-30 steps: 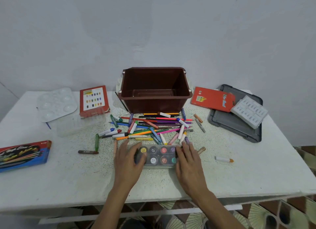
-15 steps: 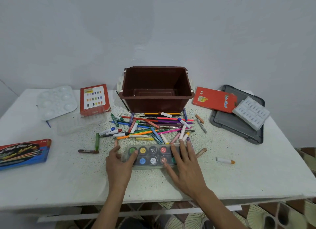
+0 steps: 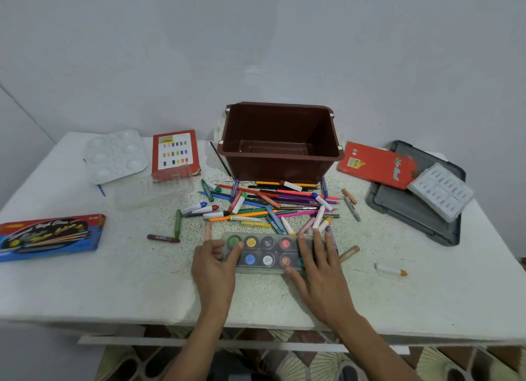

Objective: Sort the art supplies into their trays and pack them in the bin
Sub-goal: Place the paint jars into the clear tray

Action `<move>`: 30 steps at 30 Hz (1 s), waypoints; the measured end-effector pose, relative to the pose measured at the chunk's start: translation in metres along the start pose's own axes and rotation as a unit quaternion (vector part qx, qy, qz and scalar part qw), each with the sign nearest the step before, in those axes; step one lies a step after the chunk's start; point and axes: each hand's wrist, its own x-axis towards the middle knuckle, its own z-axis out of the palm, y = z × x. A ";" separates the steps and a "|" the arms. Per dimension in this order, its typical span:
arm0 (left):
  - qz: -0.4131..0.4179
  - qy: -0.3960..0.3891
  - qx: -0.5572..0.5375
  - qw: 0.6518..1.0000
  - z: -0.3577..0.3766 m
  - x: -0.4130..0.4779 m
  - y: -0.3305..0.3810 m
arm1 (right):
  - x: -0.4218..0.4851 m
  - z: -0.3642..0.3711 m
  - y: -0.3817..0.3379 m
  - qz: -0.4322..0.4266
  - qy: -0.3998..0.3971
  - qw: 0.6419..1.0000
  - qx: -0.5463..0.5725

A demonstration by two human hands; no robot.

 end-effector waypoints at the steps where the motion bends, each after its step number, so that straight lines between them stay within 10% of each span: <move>1: 0.011 0.003 0.011 1.000 0.000 0.000 0.000 | 0.000 0.000 0.000 -0.002 0.000 1.000 0.000; 16: 0.190 -0.063 0.209 0.957 0.002 0.007 0.000 | 0.010 -0.015 0.007 0.005 -0.075 0.996 0.044; 30: 0.282 -0.362 0.471 0.753 -0.022 0.048 0.038 | 0.052 -0.059 0.013 -0.017 -0.238 0.971 0.001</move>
